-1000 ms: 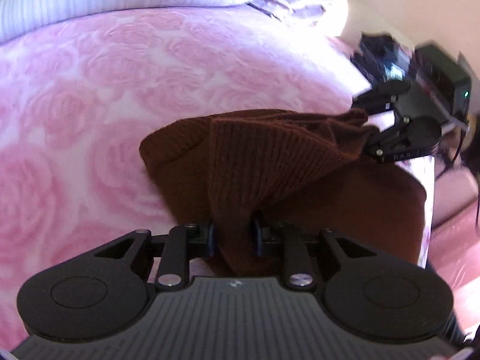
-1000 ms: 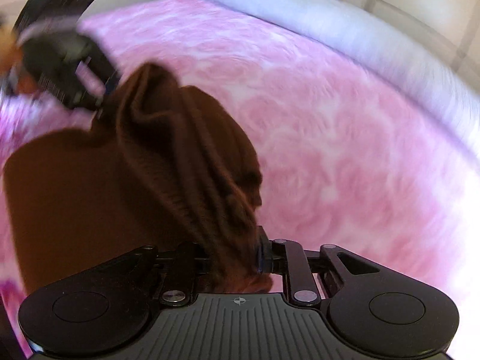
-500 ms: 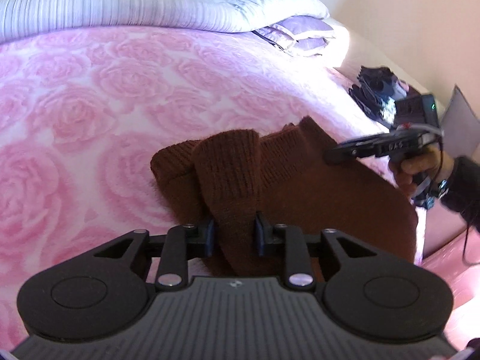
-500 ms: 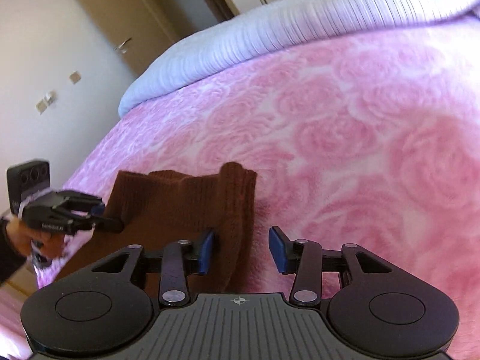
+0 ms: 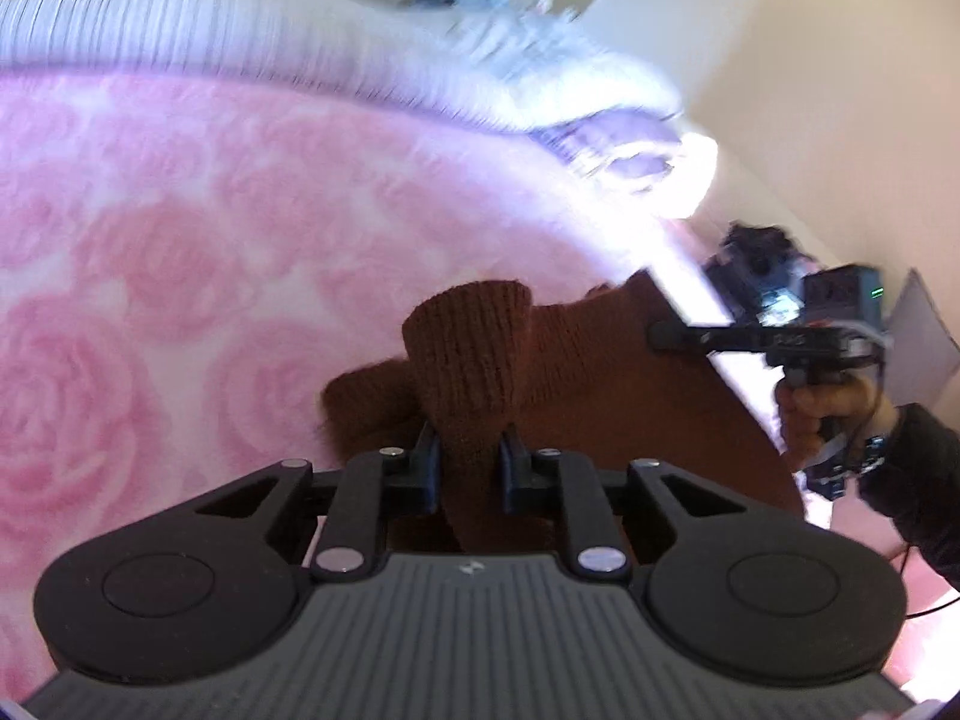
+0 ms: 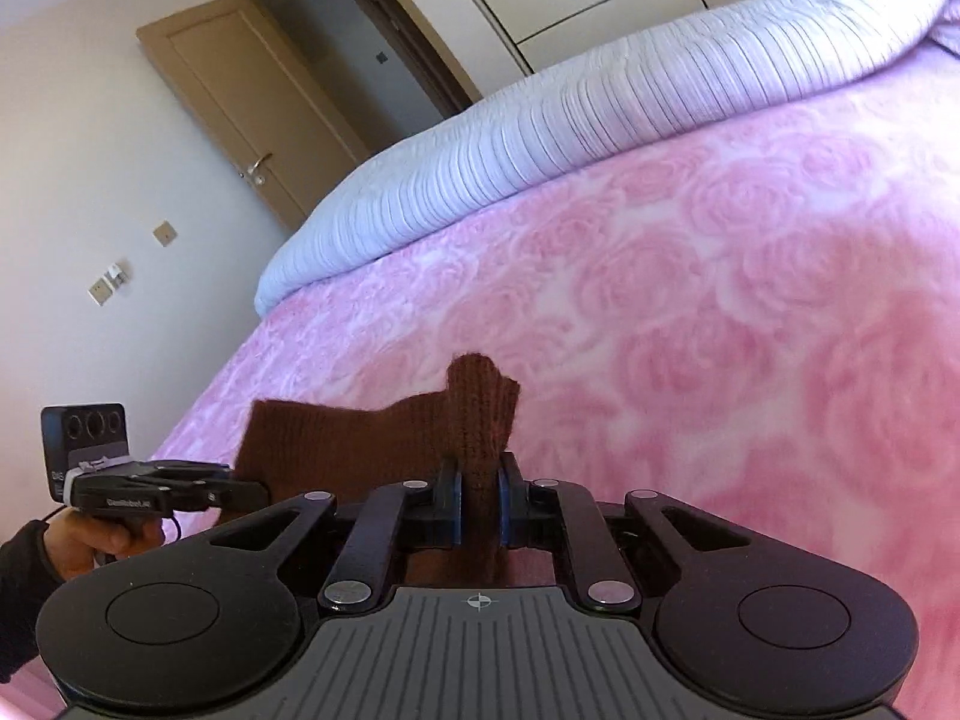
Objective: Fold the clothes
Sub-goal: 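Open both grippers to release the folded vest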
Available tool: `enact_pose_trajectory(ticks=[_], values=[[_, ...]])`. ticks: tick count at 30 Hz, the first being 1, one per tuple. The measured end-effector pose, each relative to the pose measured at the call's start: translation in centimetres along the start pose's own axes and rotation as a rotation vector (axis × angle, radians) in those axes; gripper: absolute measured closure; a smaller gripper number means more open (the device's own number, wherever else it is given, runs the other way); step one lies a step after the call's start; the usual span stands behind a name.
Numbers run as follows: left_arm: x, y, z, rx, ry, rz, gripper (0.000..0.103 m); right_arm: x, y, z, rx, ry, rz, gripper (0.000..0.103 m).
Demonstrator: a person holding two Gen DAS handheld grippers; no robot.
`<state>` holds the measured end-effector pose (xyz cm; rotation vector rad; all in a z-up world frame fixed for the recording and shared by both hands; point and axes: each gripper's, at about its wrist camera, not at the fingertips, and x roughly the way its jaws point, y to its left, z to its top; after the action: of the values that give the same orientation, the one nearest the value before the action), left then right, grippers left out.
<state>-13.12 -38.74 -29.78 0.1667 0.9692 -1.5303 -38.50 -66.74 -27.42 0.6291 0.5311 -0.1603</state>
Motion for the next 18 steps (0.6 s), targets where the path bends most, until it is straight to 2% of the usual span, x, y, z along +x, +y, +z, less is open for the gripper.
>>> enact_pose_trajectory(ticks=[2, 5, 8, 12, 15, 17, 18], values=[[0.9, 0.7, -0.3, -0.023, 0.024, 0.017, 0.081, 1.6, -0.1, 0.3, -0.024, 0.035, -0.033, 0.093], [0.4, 0.8, -0.5, -0.038, 0.006, 0.032, 0.076, 2.9, -0.3, 0.0, -0.032, 0.082, -0.08, 0.09], [-1.6, 0.3, -0.8, -0.026, -0.023, 0.064, 0.074, 1.0, 0.7, -0.6, -0.055, 0.04, -0.121, 0.077], [-5.6, -0.5, -1.9, -0.012, -0.073, 0.105, 0.075, -3.4, 5.0, -2.4, -0.193, -0.002, -0.189, 0.076], [-9.0, -1.6, -4.0, 0.017, -0.106, 0.036, 0.072, -6.7, 8.7, -4.5, -0.271, -0.036, -0.195, 0.074], [-10.7, -2.6, -5.8, 0.079, -0.116, -0.043, 0.059, -8.1, 11.0, -6.8, -0.309, -0.038, -0.164, 0.065], [-11.4, -3.3, -6.9, 0.118, -0.118, -0.078, 0.056, -8.7, 12.2, -7.9, -0.327, -0.038, -0.147, 0.061]])
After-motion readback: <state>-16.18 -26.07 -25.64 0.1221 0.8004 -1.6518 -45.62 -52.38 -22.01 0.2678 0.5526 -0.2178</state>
